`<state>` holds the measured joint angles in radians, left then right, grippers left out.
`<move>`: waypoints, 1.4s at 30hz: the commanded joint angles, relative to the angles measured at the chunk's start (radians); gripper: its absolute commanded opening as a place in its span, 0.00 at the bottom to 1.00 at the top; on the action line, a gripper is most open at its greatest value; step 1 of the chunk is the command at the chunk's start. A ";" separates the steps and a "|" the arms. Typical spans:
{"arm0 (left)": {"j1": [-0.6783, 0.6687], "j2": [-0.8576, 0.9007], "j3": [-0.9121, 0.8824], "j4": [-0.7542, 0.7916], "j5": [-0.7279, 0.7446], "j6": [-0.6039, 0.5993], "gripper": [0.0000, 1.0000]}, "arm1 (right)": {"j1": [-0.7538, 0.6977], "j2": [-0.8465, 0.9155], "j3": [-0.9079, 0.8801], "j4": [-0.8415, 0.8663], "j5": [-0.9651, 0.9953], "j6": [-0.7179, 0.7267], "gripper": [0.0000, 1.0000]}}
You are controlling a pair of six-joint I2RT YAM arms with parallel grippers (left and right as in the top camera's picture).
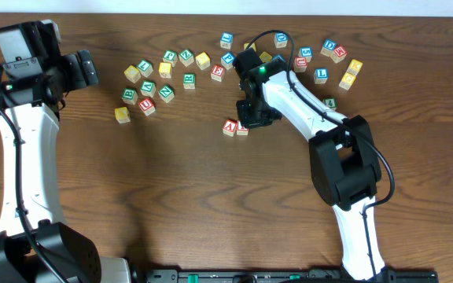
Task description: Spell out AI2
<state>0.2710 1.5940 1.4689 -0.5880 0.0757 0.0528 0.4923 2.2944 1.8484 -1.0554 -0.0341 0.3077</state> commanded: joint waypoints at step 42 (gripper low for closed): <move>-0.002 -0.006 0.023 -0.003 -0.002 0.006 0.99 | -0.002 -0.013 0.056 0.014 -0.026 -0.026 0.17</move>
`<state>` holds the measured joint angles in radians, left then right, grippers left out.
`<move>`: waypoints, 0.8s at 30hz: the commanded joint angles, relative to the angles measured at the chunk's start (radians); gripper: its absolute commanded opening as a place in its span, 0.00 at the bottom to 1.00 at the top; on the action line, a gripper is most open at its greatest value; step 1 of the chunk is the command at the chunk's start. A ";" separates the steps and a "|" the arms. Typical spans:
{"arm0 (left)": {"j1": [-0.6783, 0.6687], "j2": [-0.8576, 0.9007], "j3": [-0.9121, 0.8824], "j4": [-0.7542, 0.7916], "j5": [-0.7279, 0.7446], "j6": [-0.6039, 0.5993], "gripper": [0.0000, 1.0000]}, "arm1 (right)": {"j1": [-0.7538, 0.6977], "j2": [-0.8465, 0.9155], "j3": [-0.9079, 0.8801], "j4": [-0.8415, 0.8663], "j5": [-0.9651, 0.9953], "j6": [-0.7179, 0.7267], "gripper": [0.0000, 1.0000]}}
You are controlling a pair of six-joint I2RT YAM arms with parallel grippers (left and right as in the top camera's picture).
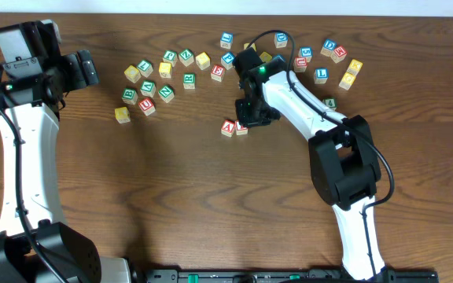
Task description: Spell out AI2
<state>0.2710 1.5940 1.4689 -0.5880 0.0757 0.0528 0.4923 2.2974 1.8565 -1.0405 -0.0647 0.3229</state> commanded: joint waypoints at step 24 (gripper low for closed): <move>-0.002 -0.006 0.023 -0.003 -0.002 0.006 0.99 | 0.159 -0.063 0.066 0.000 0.006 -0.209 0.07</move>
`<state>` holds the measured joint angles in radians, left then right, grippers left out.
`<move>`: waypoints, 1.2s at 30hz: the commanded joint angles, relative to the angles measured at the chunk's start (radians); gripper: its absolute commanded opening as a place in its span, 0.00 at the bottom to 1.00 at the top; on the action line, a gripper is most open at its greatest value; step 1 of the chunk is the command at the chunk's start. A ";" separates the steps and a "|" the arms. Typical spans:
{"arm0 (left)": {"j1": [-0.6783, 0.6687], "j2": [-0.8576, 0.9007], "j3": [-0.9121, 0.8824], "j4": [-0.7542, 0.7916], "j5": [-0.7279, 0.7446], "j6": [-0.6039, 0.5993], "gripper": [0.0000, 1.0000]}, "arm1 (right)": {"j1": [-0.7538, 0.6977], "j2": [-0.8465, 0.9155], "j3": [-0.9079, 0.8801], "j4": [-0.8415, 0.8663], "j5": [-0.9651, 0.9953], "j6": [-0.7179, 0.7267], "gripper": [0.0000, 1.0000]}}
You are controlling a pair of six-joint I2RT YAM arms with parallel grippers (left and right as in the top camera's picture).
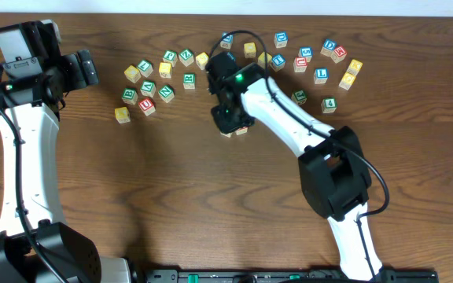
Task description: Spell out AI2
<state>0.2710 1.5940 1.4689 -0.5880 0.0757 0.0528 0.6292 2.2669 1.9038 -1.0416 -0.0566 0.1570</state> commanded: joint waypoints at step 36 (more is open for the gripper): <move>-0.002 -0.006 0.023 -0.003 -0.002 0.006 0.99 | 0.042 -0.022 -0.067 0.040 0.069 -0.085 0.02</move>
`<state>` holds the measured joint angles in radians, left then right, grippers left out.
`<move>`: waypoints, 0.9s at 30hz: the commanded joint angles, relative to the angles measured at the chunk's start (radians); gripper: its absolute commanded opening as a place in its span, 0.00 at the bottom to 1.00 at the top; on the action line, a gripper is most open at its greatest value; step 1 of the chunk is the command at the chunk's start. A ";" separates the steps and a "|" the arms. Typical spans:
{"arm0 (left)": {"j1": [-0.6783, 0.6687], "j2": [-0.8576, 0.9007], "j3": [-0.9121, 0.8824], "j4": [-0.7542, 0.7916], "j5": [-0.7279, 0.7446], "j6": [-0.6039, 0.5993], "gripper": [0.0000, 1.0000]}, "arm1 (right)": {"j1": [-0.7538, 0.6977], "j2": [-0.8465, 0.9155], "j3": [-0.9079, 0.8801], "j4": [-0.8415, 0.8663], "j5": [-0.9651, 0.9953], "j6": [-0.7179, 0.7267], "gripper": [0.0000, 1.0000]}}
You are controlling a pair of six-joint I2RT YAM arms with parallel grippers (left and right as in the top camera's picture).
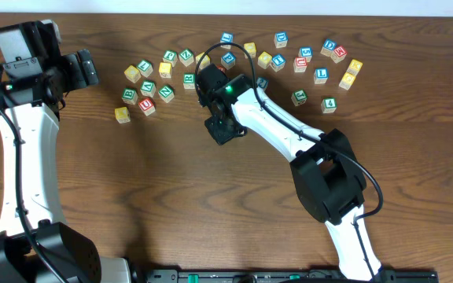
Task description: Spell out AI2
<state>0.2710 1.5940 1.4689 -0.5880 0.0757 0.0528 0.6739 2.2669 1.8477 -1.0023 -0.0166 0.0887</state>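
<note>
My right gripper hangs low over the table just left of centre, below the scattered letter blocks. The red A block and the block beside it do not show; the gripper's body covers that spot. Whether its fingers hold anything cannot be told from above. Lettered wooden blocks lie in a left cluster and a loose row to the right. My left gripper is raised at the far left, open and empty, well away from all blocks.
Two green blocks lie apart to the right of the right arm. A yellow block sits alone at the left cluster's lower edge. The table's far edge runs just behind the blocks.
My right gripper has moved a little further left and slightly down. The two blocks that peeked out beneath it are now covered. The left arm is unchanged.
At first my right gripper stood just right of a red A block and a second block at mid-table. Then the A block lay turned. Later the gripper was over both blocks, further left, and now it is further left again, hiding them.
</note>
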 commanded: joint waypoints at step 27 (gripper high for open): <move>-0.002 -0.006 0.023 -0.003 -0.002 0.006 0.99 | -0.038 -0.034 -0.008 0.007 0.010 -0.023 0.03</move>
<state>0.2710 1.5940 1.4689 -0.5880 0.0757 0.0528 0.6426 2.2669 1.8442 -0.9970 0.0147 0.0776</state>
